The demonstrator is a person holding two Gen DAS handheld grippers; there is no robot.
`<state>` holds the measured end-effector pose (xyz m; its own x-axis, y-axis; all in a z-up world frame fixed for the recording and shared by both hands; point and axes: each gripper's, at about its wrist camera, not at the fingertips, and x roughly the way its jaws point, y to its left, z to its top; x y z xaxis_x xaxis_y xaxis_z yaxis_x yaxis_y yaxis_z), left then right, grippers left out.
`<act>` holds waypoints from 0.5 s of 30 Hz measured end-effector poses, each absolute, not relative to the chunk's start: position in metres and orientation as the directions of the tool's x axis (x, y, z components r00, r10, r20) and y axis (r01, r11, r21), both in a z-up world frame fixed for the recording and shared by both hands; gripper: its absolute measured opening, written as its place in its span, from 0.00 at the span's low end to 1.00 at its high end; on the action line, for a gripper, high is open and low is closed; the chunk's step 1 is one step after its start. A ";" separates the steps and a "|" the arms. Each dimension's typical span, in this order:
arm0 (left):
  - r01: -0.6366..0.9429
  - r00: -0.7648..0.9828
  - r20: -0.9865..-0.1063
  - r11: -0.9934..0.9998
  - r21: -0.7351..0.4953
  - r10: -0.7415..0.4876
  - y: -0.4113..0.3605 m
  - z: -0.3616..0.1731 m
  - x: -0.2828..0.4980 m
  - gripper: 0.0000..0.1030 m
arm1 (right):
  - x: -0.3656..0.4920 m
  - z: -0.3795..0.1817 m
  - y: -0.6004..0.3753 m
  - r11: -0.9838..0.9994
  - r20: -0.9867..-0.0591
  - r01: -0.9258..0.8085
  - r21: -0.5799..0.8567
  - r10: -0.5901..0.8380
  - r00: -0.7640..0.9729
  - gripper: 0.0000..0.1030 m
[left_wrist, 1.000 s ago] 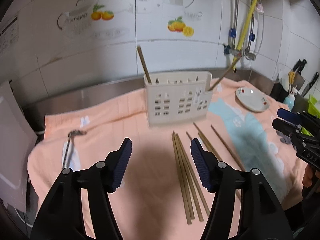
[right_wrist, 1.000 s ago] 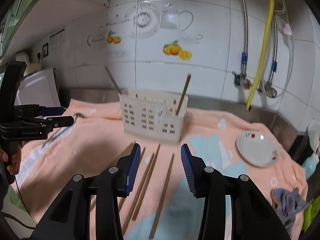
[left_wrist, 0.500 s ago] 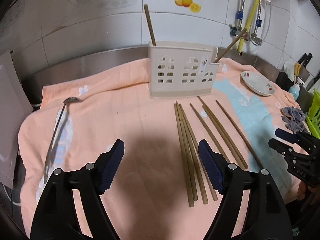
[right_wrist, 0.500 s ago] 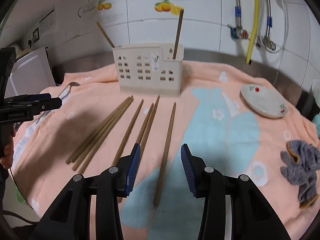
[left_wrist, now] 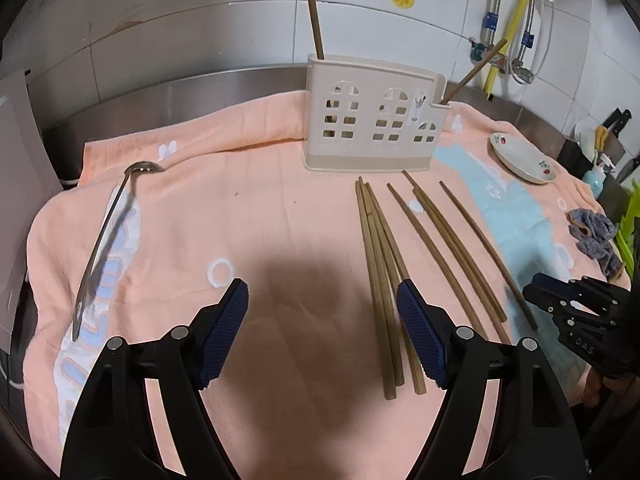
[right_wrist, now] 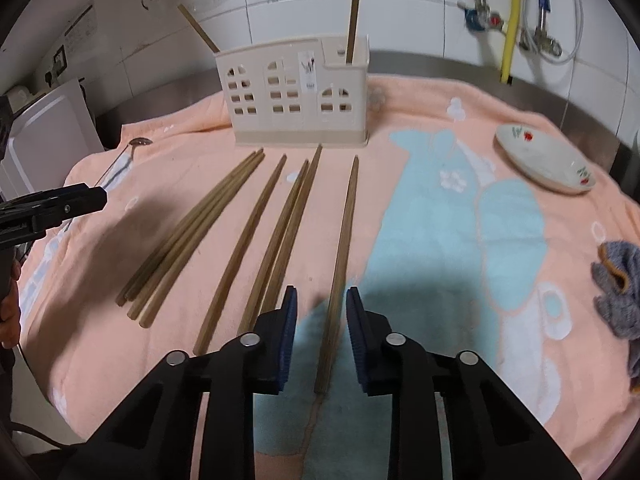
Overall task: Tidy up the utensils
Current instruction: 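Close the right gripper on a loose chopstick while the left gripper grasps another chopstick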
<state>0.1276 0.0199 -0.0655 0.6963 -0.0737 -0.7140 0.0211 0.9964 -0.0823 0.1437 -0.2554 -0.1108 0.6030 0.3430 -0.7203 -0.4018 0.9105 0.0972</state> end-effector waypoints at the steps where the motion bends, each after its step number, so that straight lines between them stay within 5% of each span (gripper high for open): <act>1: 0.018 0.695 -0.715 0.996 -0.082 -0.072 0.020 -0.067 0.127 0.74 | 0.145 -0.114 -0.255 0.911 -0.725 -0.399 0.107 0.346 0.595 0.20; 6: 0.010 0.685 -0.725 0.995 -0.097 -0.077 0.024 -0.075 0.129 0.72 | 0.151 -0.122 -0.253 0.916 -0.740 -0.386 0.108 0.334 0.584 0.15; 15: 0.068 0.645 -0.753 0.992 -0.108 -0.126 0.012 -0.091 0.139 0.45 | 0.158 -0.127 -0.252 0.926 -0.753 -0.367 0.088 0.304 0.584 0.12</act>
